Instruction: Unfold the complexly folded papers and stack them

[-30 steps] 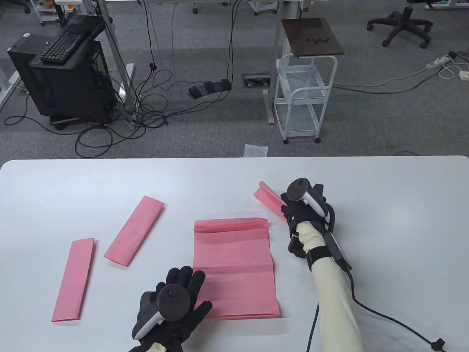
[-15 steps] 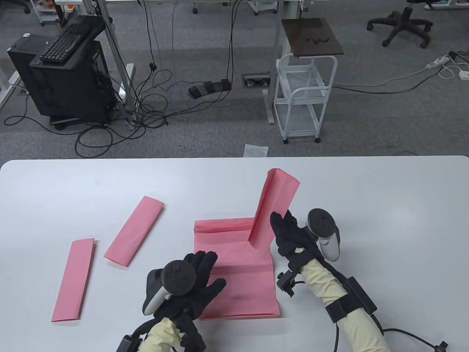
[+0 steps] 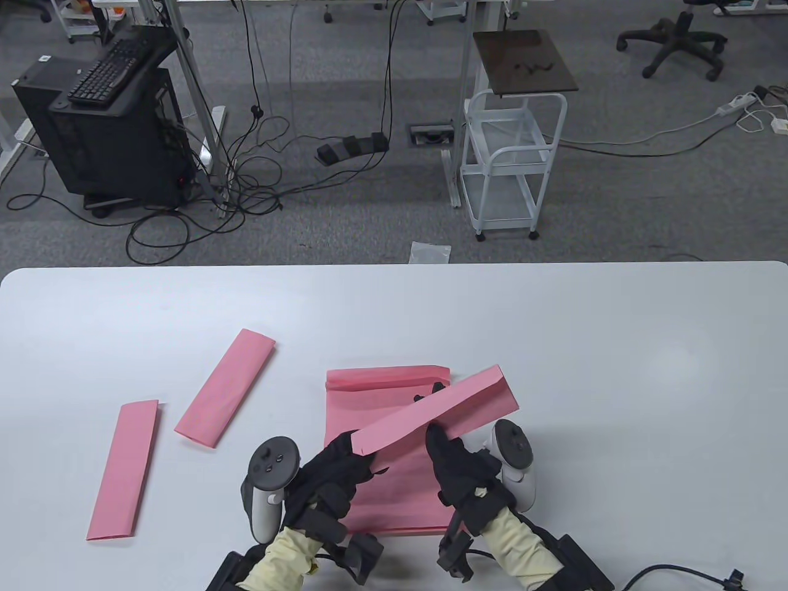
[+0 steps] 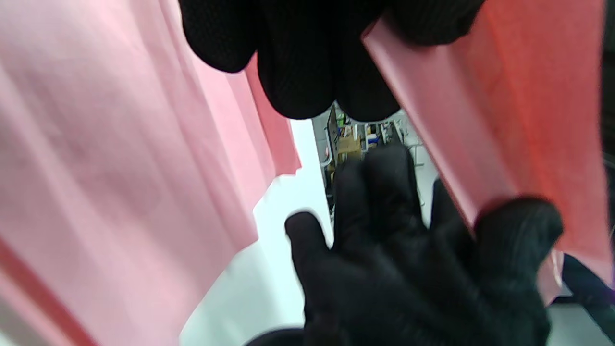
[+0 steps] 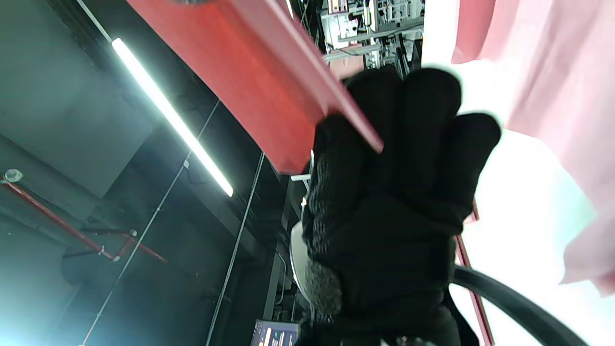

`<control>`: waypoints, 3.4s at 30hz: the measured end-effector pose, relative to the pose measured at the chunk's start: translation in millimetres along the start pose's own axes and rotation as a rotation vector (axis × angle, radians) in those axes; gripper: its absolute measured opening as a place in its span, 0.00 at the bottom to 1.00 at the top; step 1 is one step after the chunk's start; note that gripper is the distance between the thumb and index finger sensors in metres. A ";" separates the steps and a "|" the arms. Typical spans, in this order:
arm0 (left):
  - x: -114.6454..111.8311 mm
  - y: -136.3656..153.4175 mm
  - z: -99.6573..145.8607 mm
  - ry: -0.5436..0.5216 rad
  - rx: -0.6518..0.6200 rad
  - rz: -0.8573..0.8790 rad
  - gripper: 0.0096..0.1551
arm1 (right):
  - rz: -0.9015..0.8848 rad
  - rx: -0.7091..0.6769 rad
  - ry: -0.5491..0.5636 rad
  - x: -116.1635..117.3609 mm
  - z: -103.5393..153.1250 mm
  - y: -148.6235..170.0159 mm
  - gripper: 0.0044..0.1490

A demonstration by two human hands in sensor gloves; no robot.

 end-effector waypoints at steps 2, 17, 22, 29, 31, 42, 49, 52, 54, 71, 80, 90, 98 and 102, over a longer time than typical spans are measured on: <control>11.3 -1.3 -0.4 -0.031 -0.017 -0.035 0.20 | -0.008 -0.017 0.063 -11.9 6.0 -3.3 0.50; 34.4 4.9 -6.6 0.021 -0.057 -0.271 0.20 | 0.357 -0.127 0.512 -73.0 26.6 -43.3 0.24; 35.1 6.1 -10.0 0.077 -0.015 -0.340 0.20 | 0.272 -0.068 0.483 -78.9 26.0 -37.1 0.23; 36.1 22.1 -10.0 0.180 0.139 -0.118 0.23 | 0.279 -0.080 0.409 -74.8 21.7 -35.0 0.23; 32.3 26.1 -10.5 0.226 0.129 -0.009 0.30 | 0.278 -0.079 0.386 -74.0 20.9 -34.7 0.23; 32.1 27.2 -5.9 0.041 0.132 0.041 0.37 | 0.312 -0.025 0.416 -73.0 16.8 -30.9 0.23; 24.9 16.5 -2.5 0.128 0.023 -0.107 0.48 | 0.276 0.096 0.486 -96.2 12.2 -31.1 0.23; 28.2 10.8 5.0 0.114 -0.063 -0.195 0.49 | 0.301 0.140 0.478 -96.8 1.6 -32.0 0.23; 34.1 8.3 9.0 0.101 -0.125 -0.231 0.48 | 0.314 0.165 0.466 -94.2 -6.2 -34.7 0.23; 42.9 21.5 10.4 0.109 -0.130 -0.322 0.15 | 0.323 0.310 0.407 -93.5 -38.1 -45.7 0.23; 36.1 17.9 10.5 0.237 -0.120 -0.544 0.17 | 0.354 0.288 0.513 -101.4 -39.2 -45.3 0.23; 33.8 22.7 11.0 0.178 -0.086 -0.438 0.20 | 0.337 0.301 0.509 -102.6 -40.0 -43.0 0.23; 31.2 23.3 10.3 0.146 -0.082 -0.558 0.46 | 0.328 0.289 0.494 -100.2 -44.5 -43.8 0.23; 30.2 21.2 12.5 0.104 -0.114 -0.620 0.21 | 0.340 0.298 0.497 -100.8 -43.7 -42.9 0.23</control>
Point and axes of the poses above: the tracker on the back of each hand, its own y axis roughly to the little-finger side, its own z axis roughly from the fingertips to the wrist, x = y × z, the point moved 2 cm from there along -z, roughly from the wrist to the fingertips, and after that the axes turned 2 degrees about x, right-handed, at the moved point
